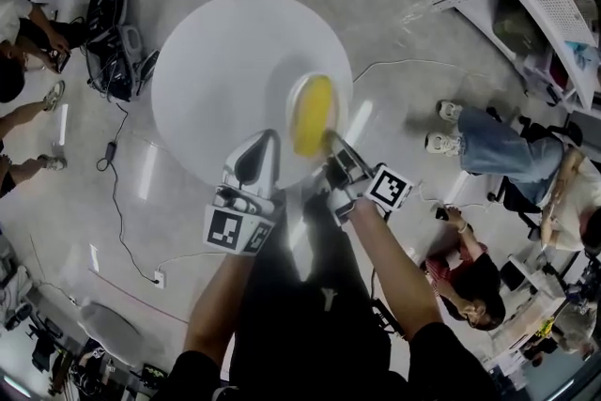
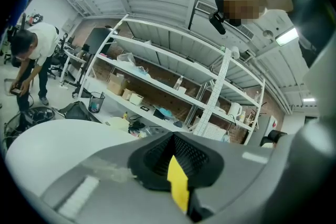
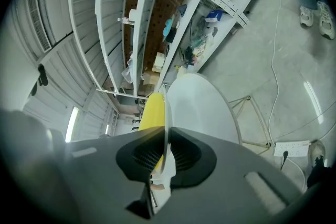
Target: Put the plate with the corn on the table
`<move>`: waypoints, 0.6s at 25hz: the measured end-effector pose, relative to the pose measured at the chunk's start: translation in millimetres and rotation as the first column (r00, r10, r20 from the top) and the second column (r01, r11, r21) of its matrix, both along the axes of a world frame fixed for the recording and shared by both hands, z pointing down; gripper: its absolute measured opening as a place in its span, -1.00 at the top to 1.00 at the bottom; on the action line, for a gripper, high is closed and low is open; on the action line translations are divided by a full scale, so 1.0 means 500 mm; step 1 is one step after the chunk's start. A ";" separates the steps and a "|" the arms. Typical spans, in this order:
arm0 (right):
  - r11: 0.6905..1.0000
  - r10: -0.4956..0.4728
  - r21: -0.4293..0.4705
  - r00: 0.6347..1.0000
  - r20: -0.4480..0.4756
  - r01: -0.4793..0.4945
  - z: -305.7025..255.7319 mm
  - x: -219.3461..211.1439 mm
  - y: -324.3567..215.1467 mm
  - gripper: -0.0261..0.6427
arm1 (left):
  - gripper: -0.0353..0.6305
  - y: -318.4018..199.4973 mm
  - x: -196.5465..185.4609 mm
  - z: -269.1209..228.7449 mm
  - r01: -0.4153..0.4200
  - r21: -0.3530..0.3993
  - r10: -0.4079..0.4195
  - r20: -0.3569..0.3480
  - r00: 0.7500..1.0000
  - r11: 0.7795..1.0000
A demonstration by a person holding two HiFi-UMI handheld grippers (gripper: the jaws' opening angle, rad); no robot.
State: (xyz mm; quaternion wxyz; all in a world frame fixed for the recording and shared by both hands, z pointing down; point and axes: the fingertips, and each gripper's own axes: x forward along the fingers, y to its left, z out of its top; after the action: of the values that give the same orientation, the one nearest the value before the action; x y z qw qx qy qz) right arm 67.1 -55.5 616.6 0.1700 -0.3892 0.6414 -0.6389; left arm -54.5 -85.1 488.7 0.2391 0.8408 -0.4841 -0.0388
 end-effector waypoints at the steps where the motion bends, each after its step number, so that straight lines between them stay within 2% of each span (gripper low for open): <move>1: 1.000 -0.001 -0.002 1.000 0.002 0.001 0.005 -0.001 -0.002 0.81 | 0.88 -0.002 0.000 0.005 0.000 -0.001 0.000 -0.002 1.000 1.000; 11: 0.999 -0.013 -0.032 1.000 0.002 0.013 0.056 -0.009 -0.010 0.81 | 0.88 -0.011 -0.010 0.048 -0.001 0.001 0.001 -0.008 1.000 1.000; 15: 0.999 -0.018 -0.037 1.000 0.000 0.018 0.066 -0.009 -0.020 0.81 | 0.88 -0.015 -0.018 0.054 0.022 -0.023 -0.023 -0.017 1.000 0.999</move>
State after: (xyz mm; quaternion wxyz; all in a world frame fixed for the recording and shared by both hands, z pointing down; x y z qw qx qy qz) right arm 62.8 -65.5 649.4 0.1570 -0.3868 0.6329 -0.6521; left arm -63.5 -92.7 515.6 0.2523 0.8323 -0.4917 -0.0433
